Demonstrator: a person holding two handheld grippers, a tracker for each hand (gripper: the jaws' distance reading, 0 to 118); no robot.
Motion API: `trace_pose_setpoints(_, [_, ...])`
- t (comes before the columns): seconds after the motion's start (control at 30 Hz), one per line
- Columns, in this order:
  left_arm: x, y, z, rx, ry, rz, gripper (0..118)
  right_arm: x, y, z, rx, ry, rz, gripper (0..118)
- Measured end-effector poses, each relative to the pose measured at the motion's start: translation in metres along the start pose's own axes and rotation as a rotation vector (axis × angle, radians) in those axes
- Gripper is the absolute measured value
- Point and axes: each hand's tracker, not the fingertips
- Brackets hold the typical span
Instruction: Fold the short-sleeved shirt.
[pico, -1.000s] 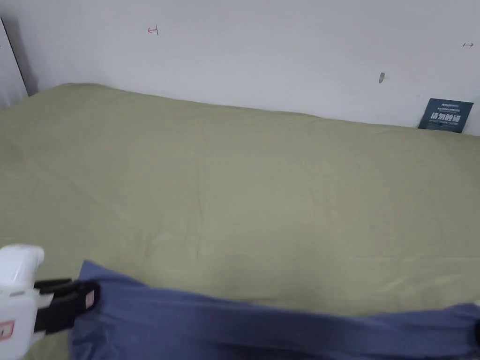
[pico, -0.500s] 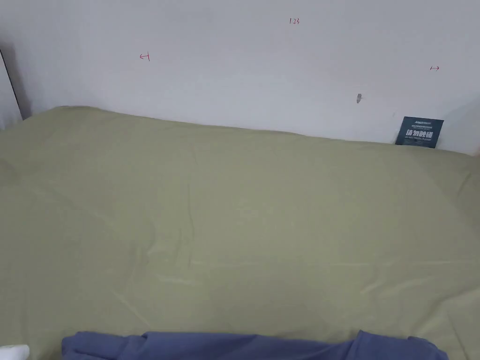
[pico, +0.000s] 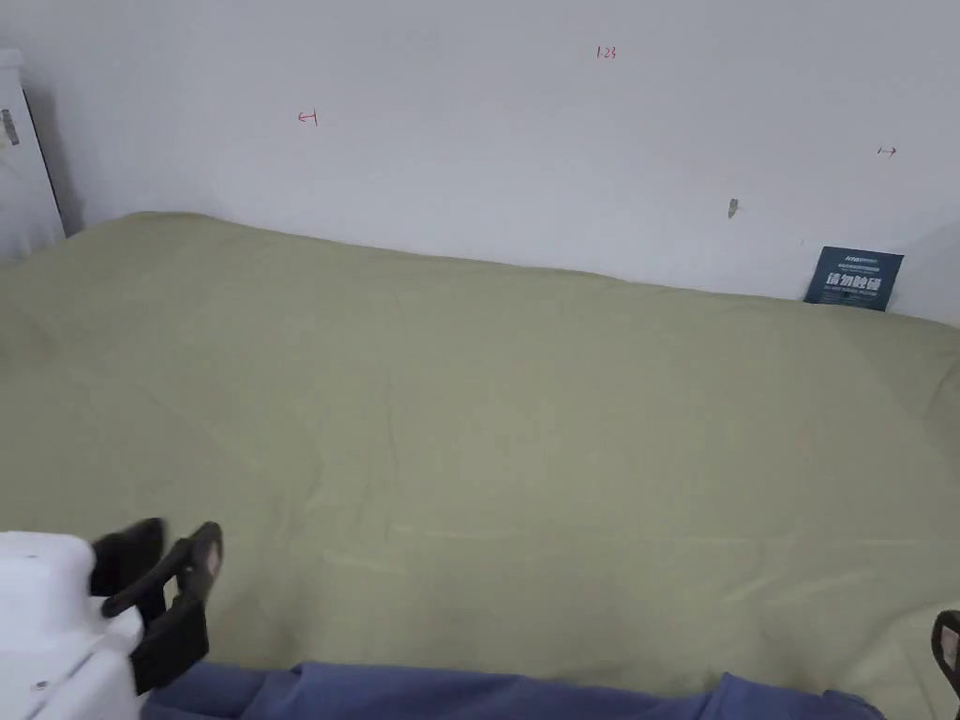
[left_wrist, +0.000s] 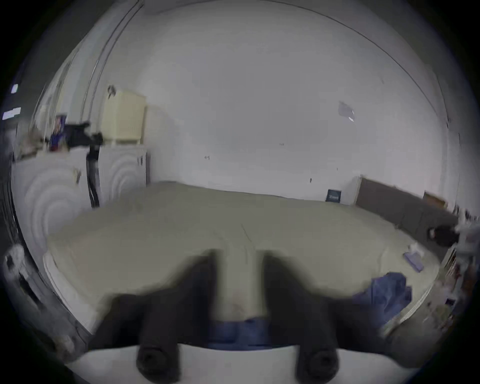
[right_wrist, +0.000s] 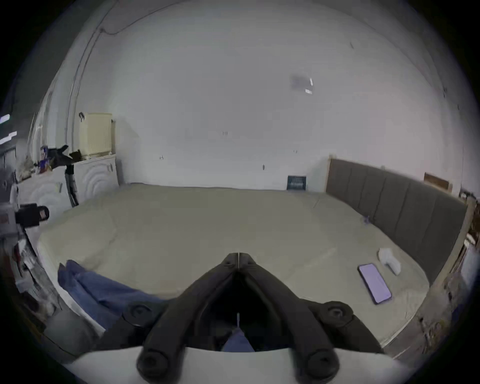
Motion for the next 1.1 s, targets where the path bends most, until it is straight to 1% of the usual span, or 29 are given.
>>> trace_pose_setpoints(0.07, [0.008,0.005,-0.001,-0.04,-0.034,-0.004,0,-0.003,-0.004,-0.002,-0.022,0.062,-0.023,0])
trace_pose_setpoints(0.1, [-0.013,-0.011,-0.017,-0.078,-0.066,0.017,0,-0.005,-0.008,-0.002,-0.032,0.068,-0.037,0])
trace_pose_setpoints(0.17, [-0.024,-0.015,-0.023,-0.115,-0.107,0.054,0,-0.008,-0.004,-0.003,-0.04,0.084,-0.033,0])
trace_pose_setpoints(0.2, [-0.03,-0.017,-0.025,-0.13,-0.093,0.047,5,-0.009,-0.006,-0.004,-0.049,0.085,-0.031,0])
trace_pose_setpoints(0.23, [-0.035,-0.023,-0.032,-0.168,-0.112,0.066,19,-0.01,-0.009,-0.004,-0.058,0.087,-0.025,0])
trace_pose_setpoints(0.27, [-0.051,-0.031,-0.038,-0.204,-0.135,0.111,58,-0.01,-0.004,-0.005,-0.068,0.102,-0.024,0])
trace_pose_setpoints(0.3, [-0.07,-0.04,-0.044,-0.26,-0.15,0.168,58,-0.01,-0.005,-0.005,-0.079,0.116,-0.027,0])
trace_pose_setpoints(0.33, [-0.086,-0.05,-0.048,-0.301,-0.152,0.232,70,-0.009,-0.007,-0.005,-0.084,0.121,-0.033,0])
trace_pose_setpoints(0.37, [-0.083,-0.064,-0.044,-0.34,-0.148,0.317,91,-0.008,-0.01,-0.004,-0.087,0.131,-0.044,0])
trace_pose_setpoints(0.4, [-0.096,-0.079,-0.044,-0.37,-0.167,0.406,107,-0.007,-0.007,-0.004,-0.094,0.146,-0.054,0])
trace_pose_setpoints(0.43, [-0.11,-0.092,-0.045,-0.38,-0.181,0.48,108,-0.007,-0.009,-0.004,-0.098,0.148,-0.059,0])
trace_pose_setpoints(0.47, [-0.125,-0.106,-0.048,-0.409,-0.196,0.561,108,-0.007,-0.012,-0.003,-0.104,0.147,-0.055,0])
trace_pose_setpoints(0.53, [-0.12,-0.123,-0.043,-0.469,-0.148,0.608,108,-0.008,-0.013,-0.004,-0.122,0.148,-0.044,0])
trace_pose_setpoints(0.57, [-0.125,-0.131,-0.045,-0.498,-0.105,0.6,108,-0.008,-0.014,-0.004,-0.13,0.153,-0.042,0])
trace_pose_setpoints(0.6, [-0.13,-0.137,-0.05,-0.512,-0.108,0.586,107,-0.009,-0.015,-0.004,-0.137,0.157,-0.041,0])
trace_pose_setpoints(0.63, [-0.133,-0.143,-0.054,-0.533,-0.126,0.585,107,-0.009,-0.016,-0.004,-0.143,0.158,-0.039,0])
trace_pose_setpoints(0.67, [-0.116,-0.147,-0.051,-0.592,-0.134,0.587,107,-0.008,-0.016,-0.006,-0.15,0.16,-0.039,0])
trace_pose_setpoints(0.73, [-0.111,-0.155,-0.062,-0.674,-0.192,0.623,106,-0.009,-0.017,-0.006,-0.158,0.16,-0.04,0])
trace_pose_setpoints(0.77, [-0.108,-0.159,-0.069,-0.704,-0.188,0.635,104,-0.009,-0.018,-0.007,-0.165,0.166,-0.045,0])
trace_pose_setpoints(0.8, [-0.101,-0.169,-0.067,-0.705,-0.21,0.674,104,-0.009,-0.017,-0.007,-0.166,0.164,-0.048,0])
trace_pose_setpoints(0.83, [-0.098,-0.171,-0.066,-0.68,-0.147,0.678,102,-0.009,-0.017,-0.007,-0.167,0.165,-0.051,0])
trace_pose_setpoints(0.87, [-0.099,-0.171,-0.065,-0.645,-0.135,0.691,101,-0.01,-0.017,-0.007,-0.172,0.171,-0.051,0])
trace_pose_setpoints(0.9, [-0.094,-0.171,-0.06,-0.643,-0.131,0.715,94,-0.011,-0.018,-0.007,-0.176,0.172,-0.048,0])
trace_pose_setpoints(0.93, [-0.096,-0.171,-0.057,-0.642,-0.102,0.721,77,-0.014,-0.016,-0.007,-0.183,0.174,-0.042,0])
trace_pose_setpoints(0.97, [-0.1,-0.17,-0.051,-0.659,-0.03,0.701,44,-0.016,-0.015,-0.006,-0.188,0.177,-0.03,0])
trace_pose_setpoints(1.0, [-0.105,-0.171,-0.044,-0.672,0.015,0.685,32,-0.017,-0.015,-0.005,-0.189,0.178,-0.018,0])
trace_pose_setpoints(1.03, [-0.106,-0.172,-0.041,-0.634,-0.059,0.746,15,-0.019,-0.016,-0.003,-0.185,0.179,-0.009,0])
trace_pose_setpoints(1.07, [-0.106,-0.17,-0.035,-0.575,-0.134,0.808,15,-0.018,-0.015,-0.003,-0.187,0.184,-0.005,0])
trace_pose_setpoints(1.1, [-0.102,-0.163,-0.032,-0.577,-0.102,0.778,15,-0.019,-0.015,-0.002,-0.189,0.187,-0.002,0])
